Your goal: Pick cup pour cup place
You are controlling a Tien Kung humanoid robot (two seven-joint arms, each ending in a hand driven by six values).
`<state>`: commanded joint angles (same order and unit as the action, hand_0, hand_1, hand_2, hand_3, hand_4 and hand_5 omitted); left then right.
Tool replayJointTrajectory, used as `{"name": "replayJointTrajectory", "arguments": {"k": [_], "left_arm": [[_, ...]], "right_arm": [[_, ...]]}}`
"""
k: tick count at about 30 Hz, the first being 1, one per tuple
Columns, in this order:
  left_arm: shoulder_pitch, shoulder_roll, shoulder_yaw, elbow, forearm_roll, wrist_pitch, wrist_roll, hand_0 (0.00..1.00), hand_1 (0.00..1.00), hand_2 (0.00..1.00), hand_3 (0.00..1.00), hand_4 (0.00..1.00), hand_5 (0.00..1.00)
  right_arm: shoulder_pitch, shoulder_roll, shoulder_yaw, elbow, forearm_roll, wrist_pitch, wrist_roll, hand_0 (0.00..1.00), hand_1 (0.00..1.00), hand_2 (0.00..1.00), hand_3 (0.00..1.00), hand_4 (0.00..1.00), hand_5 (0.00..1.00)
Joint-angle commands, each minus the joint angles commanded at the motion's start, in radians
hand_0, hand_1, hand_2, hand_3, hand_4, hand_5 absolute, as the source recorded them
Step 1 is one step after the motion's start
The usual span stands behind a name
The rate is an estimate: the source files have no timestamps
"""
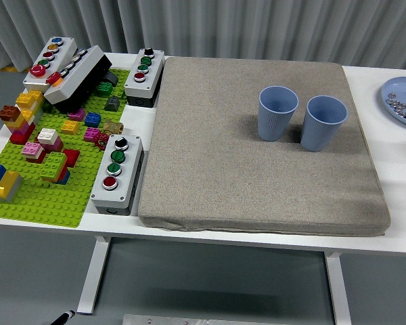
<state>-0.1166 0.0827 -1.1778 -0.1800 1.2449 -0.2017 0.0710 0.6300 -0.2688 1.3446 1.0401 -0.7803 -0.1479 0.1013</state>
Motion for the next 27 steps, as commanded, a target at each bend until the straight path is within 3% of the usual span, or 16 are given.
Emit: {"name": "replayJointTrajectory", "arguments": {"k": [27], "left_arm": [[0.009, -0.007, -0.068, 0.000, -0.009, 0.016, -0.006, 0.825, 0.868, 0.898, 0.806, 0.630, 0.988]], "right_arm": [[-0.005, 0.000, 0.018, 0.004, 0.003, 0.007, -0.001, 0.962, 0.865, 0.904, 0.891, 0.758, 0.964]]}}
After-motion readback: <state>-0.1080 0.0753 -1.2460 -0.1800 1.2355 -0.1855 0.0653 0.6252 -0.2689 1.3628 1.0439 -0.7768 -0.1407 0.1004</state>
